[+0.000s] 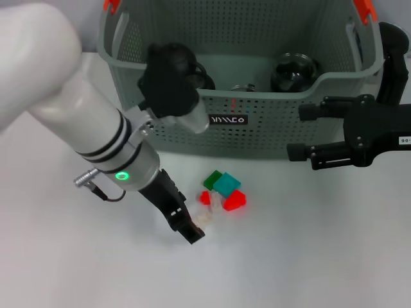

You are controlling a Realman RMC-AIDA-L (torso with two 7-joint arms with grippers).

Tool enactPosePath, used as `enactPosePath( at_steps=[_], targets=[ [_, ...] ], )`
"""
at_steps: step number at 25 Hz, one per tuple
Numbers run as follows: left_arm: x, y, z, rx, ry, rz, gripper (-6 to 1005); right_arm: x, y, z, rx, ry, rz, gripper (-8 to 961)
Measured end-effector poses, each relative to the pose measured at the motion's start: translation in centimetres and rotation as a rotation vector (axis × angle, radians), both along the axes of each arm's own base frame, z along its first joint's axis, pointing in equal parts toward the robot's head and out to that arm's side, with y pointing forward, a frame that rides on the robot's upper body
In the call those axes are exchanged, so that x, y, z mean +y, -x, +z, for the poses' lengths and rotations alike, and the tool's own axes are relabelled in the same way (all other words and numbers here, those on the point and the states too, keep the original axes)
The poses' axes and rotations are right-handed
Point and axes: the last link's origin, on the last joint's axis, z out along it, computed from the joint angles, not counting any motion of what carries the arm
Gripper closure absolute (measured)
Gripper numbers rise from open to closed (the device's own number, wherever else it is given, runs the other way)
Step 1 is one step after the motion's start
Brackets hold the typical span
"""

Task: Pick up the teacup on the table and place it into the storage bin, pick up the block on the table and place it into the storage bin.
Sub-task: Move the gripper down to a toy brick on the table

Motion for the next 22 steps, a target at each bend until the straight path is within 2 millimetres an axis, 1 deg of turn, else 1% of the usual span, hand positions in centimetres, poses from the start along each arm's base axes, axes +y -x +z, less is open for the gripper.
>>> enactPosePath(
  at_steps=[1,11,22],
  targets=[
    [-0.2,-0.4,-0.5,0.016,0.002,-0.009,199,0.0,0.0,0.0,0.000,0.000,0.000,29],
    [-0.4,-1.7,-1.7,0.047,-0.004,-0.026,222,0.0,0.0,0.0,0.000,-0.003,0.002,30],
    [-0.3,-1.7,-2.4,0.108,-0.046,-0.024,247,-0.1,-0.2,0.0,-0.001,-0.003,-0.001,30]
  ],
)
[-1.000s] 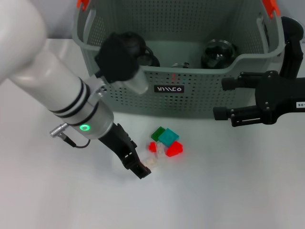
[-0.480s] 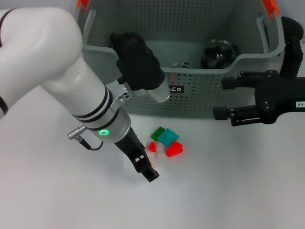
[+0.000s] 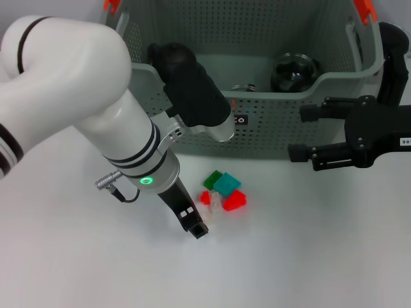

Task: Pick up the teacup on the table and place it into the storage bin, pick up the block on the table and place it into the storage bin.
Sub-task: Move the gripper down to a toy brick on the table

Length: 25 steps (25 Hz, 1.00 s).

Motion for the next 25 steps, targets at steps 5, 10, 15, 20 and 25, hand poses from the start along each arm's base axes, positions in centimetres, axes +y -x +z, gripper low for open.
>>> enactPosePath(
  at_steps=[5,10,15,20,25],
  targets=[
    [-0.2,-0.1,-0.4,0.020,-0.005,-0.005,259,0.0,-0.1,-0.1,0.001,0.003,0.004,31],
    [-0.4,-0.2,-0.8,0.029,-0.004,-0.010,351,0.0,-0.1,-0.3,0.003,0.007,0.009,31],
    [-0.7,-0.2,-1.2,0.049,-0.008,-0.013,356,-0.1,-0.2,-0.3,0.000,0.011,0.013,32],
    [-0.8,-0.4,-1.4,0.054,-0.007,-0.016,361,-0.5,-0.8,-0.6,-0.055,0.049,0.011,32],
    [-0.8,-0.4,-1.4,0.055,-0.007,-0.016,360,-0.8,-1.2,-1.0,-0.137,0.129,-0.005,32]
  ],
)
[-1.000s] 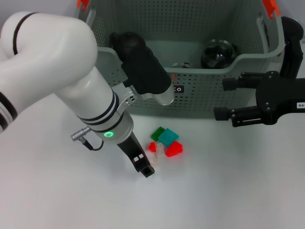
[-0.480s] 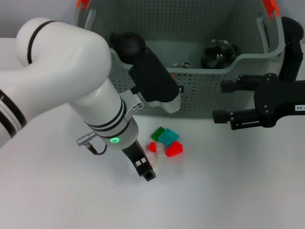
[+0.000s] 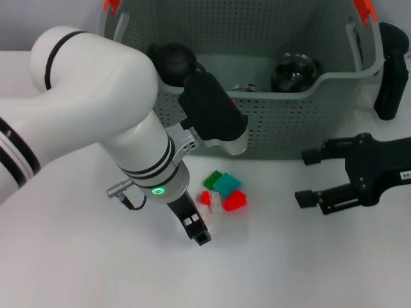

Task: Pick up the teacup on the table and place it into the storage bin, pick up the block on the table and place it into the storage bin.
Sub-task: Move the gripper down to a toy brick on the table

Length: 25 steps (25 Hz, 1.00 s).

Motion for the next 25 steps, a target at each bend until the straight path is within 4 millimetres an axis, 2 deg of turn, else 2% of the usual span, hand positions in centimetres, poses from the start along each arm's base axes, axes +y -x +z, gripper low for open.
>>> enactPosePath(
  at_steps=[11,19,25],
  targets=[
    [0.04,-0.09,0.01,0.000,-0.004,0.004,361,0.01,-0.22,-0.70,-0.060,0.033,-0.024,33],
    [0.17,-0.01,0.06,0.009,-0.008,0.005,502,0.03,-0.22,-0.71,-0.059,0.032,-0.026,34],
    [0.20,0.11,0.15,0.025,-0.012,0.006,748,0.04,-0.20,-0.61,-0.052,0.028,-0.028,34]
  ],
)
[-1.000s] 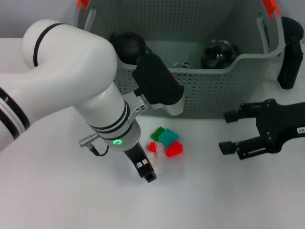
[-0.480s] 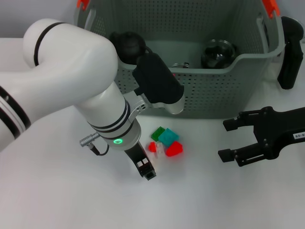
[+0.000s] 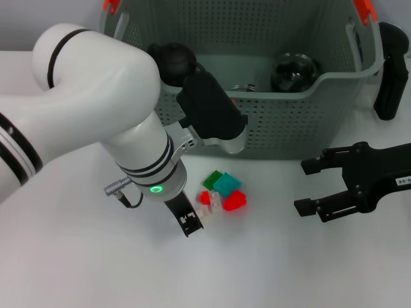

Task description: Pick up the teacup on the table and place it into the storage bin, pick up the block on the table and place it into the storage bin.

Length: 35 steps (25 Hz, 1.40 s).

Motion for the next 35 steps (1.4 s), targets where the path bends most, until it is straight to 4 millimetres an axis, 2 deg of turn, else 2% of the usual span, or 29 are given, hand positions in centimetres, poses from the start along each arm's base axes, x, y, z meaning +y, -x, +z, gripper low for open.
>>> enactPosePath(
  at_steps=[5,10,12,16,17,18,22,26,30,35],
  targets=[
    [-0.1,-0.6,0.4,-0.002,-0.002,-0.015,812,0.0,0.0,0.0,0.002,0.000,0.000,35],
    [-0.3,-1.3,1.6,-0.012,0.005,0.001,812,-0.1,-0.1,0.0,0.001,0.002,-0.003,35],
    [-0.4,-2.0,3.1,-0.045,-0.003,0.008,812,-0.1,-0.2,0.0,-0.002,0.002,-0.005,35],
    [-0.6,-4.1,7.3,-0.187,-0.067,-0.017,812,-0.2,-0.6,0.0,-0.005,0.011,-0.019,36],
    [-0.6,-4.1,7.3,-0.187,-0.067,-0.017,812,-0.2,-0.8,-0.1,-0.004,0.016,-0.025,36],
    [-0.4,-5.2,9.5,-0.287,-0.109,-0.034,811,-0.3,-1.0,-0.1,-0.001,0.020,-0.032,36],
    [1.2,-6.6,13.7,-0.494,-0.217,-0.063,811,-0.3,-1.2,-0.1,-0.003,0.019,-0.032,36],
    [4.1,-7.2,16.4,-0.668,-0.318,-0.065,811,-0.4,-1.3,-0.2,-0.005,0.020,-0.030,36],
    [7.2,-7.2,16.9,-0.704,-0.369,-0.051,811,-0.4,-1.2,-0.3,-0.007,0.024,-0.025,37],
    [9.6,-6.9,16.5,-0.718,-0.424,-0.023,812,-0.3,-1.2,-0.5,-0.023,0.031,-0.023,37]
  ],
)
